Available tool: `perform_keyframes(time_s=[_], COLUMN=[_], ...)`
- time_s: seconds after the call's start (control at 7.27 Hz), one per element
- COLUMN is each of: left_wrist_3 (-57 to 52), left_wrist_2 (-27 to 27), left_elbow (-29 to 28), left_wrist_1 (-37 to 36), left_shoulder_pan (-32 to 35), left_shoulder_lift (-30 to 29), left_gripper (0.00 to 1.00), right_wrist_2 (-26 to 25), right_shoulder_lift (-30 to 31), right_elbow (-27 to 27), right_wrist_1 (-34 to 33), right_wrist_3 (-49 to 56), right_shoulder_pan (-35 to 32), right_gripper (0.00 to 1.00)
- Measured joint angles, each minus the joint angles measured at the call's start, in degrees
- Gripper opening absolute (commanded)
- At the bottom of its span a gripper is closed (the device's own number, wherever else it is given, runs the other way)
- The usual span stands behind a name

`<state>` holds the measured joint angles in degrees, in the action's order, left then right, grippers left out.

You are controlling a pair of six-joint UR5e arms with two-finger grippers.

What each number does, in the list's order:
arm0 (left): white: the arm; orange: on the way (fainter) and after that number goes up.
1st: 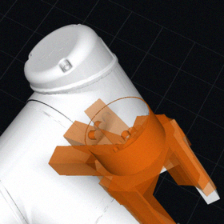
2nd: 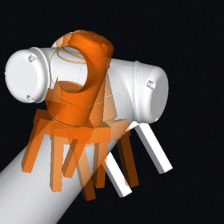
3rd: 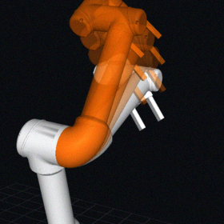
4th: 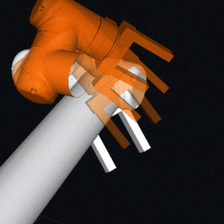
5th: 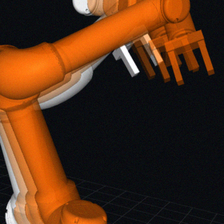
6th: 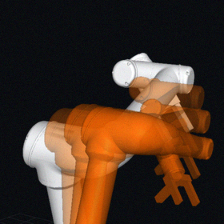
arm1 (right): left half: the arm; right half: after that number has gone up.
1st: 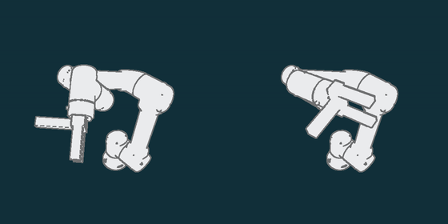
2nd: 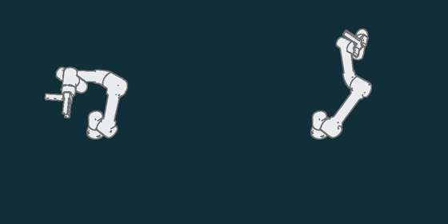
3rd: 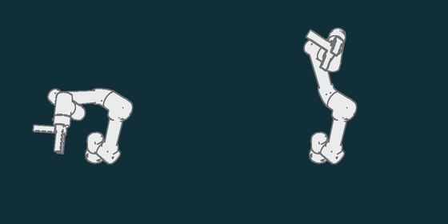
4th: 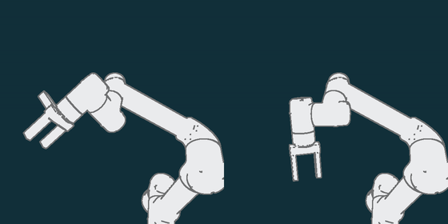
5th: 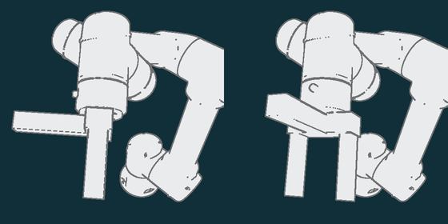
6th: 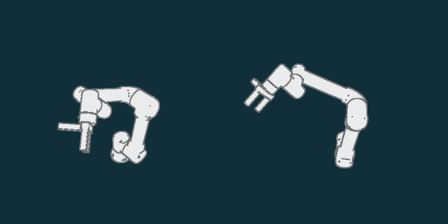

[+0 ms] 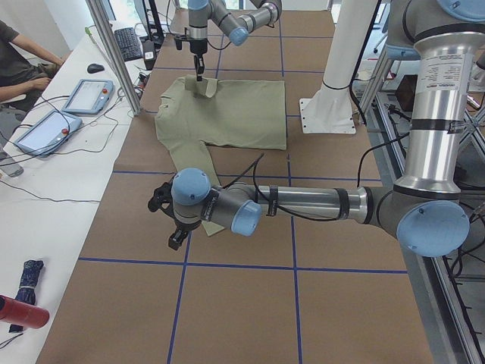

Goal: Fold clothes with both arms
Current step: 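Carry the sleeve cuff with the right gripper across the shirt body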

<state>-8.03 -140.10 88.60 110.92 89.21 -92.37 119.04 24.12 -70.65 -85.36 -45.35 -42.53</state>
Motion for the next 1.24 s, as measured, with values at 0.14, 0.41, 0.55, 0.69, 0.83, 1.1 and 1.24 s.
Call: perform_keyframes(time_s=[0.14, 0.41, 0.55, 0.69, 0.83, 1.1, 1.24], left_wrist_3=[0.2, 2.1, 2.8, 3.0, 3.0, 3.0, 3.1], left_wrist_2=[0.0, -0.1, -0.1, -0.1, -0.1, 0.0, 0.0], left_elbow=[0.0, 0.2, 0.1, 0.1, 0.1, 0.0, 0.0], left_wrist_1=[0.0, 0.1, 0.2, 0.3, 0.3, 0.3, 0.3], left_shoulder_pan=[0.0, 0.0, -0.1, -0.1, -0.1, -0.1, -0.1], left_shoulder_lift=[-0.1, -0.2, -0.3, -0.4, -0.5, -0.7, -0.8], left_gripper=[1.0, 1.0, 1.0, 1.0, 1.0, 1.0, 1.0], right_wrist_2=[-3.3, -7.2, -7.7, -8.0, -8.2, -12.3, -16.6], right_shoulder_lift=[-1.1, -0.5, -0.3, -0.3, -0.6, -1.9, -2.2], right_elbow=[1.2, 3.4, 5.5, 7.2, 8.3, 9.2, 9.5], right_wrist_1=[0.5, 3.1, 5.8, 7.9, 9.1, 14.5, 18.6], right_wrist_3=[-1.3, -2.2, -2.4, -2.4, -2.5, -5.0, -7.1], right_shoulder_pan=[3.3, 7.4, 8.1, 8.5, 9.0, 12.0, 14.3], right_gripper=[0.0, 0.0, 0.0, 0.0, 0.11, 1.0, 1.0])
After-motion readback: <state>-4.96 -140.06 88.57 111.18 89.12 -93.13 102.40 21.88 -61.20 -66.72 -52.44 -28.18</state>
